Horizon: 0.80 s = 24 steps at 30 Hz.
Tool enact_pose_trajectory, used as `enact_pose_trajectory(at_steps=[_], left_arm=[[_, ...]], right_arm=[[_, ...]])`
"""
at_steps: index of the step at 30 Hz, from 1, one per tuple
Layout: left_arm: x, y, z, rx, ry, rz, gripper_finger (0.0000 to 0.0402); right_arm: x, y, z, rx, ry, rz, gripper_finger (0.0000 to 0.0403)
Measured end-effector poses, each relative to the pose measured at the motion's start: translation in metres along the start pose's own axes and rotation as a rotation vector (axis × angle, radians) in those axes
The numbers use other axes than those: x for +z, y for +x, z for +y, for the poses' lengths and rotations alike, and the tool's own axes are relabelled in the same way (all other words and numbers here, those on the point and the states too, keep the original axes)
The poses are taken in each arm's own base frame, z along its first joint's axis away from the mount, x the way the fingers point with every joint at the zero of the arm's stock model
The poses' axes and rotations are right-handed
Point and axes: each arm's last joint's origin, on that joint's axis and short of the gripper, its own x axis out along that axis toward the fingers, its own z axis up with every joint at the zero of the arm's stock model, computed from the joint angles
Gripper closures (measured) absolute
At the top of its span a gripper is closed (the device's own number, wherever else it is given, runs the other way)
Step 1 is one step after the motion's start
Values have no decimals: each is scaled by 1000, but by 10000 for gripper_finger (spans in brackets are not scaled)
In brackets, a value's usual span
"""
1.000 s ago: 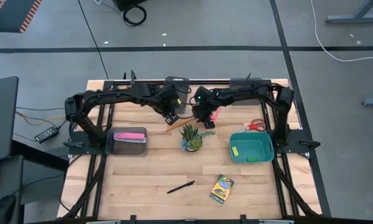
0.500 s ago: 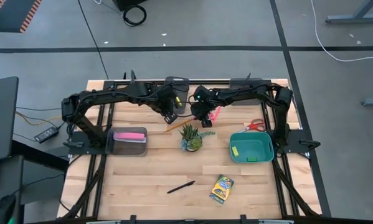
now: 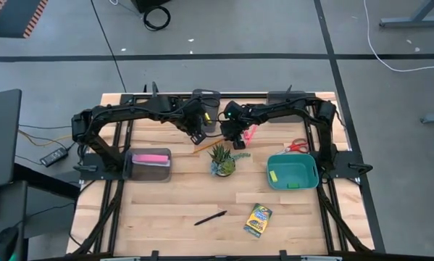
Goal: Sort crayons/erasers/pens/pencils in bins
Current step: Put the orange pencil into the right black bin
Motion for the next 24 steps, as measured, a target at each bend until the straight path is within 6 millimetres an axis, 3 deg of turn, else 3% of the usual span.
enact_pose_trajectory(at_steps=[7,14,24], left_arm=[[0,0,0,1,1,3,389],[0,0,0,1,9,3,389],[1,0,1,24,11,-8,391]], right_arm=[[-5,-1,-3,15,12,15,355],[-7,-8,-7,24,21,-5,360],[5,-56,2,1,2,-21,362]])
